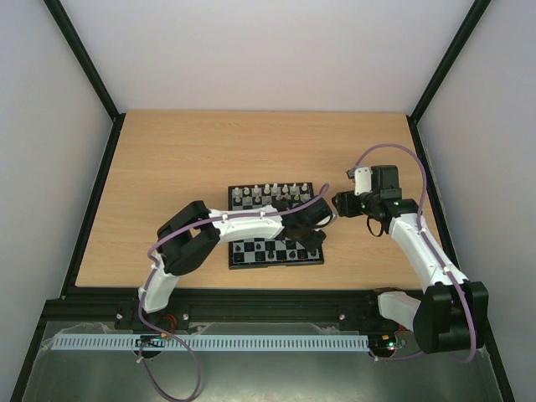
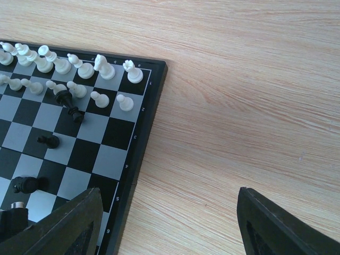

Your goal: Set up the chess pieces on the board

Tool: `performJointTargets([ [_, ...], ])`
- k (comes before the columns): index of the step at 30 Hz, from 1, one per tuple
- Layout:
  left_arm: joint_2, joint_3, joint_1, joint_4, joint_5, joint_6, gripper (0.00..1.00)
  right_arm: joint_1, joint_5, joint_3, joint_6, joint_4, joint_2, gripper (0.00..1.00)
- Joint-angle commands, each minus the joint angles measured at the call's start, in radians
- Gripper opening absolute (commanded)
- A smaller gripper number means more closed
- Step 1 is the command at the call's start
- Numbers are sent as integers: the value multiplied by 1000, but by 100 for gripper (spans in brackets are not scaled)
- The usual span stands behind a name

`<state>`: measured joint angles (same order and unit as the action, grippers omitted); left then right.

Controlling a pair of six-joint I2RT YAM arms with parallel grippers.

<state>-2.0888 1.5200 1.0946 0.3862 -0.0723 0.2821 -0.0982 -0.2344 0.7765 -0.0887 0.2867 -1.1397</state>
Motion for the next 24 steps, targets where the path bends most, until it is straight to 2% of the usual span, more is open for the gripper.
performJointTargets([
  [1, -26, 19, 6, -5, -6, 12, 3, 6, -6, -3, 0, 19, -5, 71],
  [7, -37, 18, 5, -4, 0, 14, 7, 6, -11, -3, -2, 21, -5, 71],
  [13, -15, 28, 5, 10, 26, 19, 19, 6, -24, -3, -3, 23, -3, 71],
  [20, 91, 74, -13, 49, 84, 18, 29, 6, -59, -3, -11, 23, 4, 71],
  [24, 197, 65, -47, 84, 115, 14, 35, 6, -154, 14, -55, 64, -13, 72],
])
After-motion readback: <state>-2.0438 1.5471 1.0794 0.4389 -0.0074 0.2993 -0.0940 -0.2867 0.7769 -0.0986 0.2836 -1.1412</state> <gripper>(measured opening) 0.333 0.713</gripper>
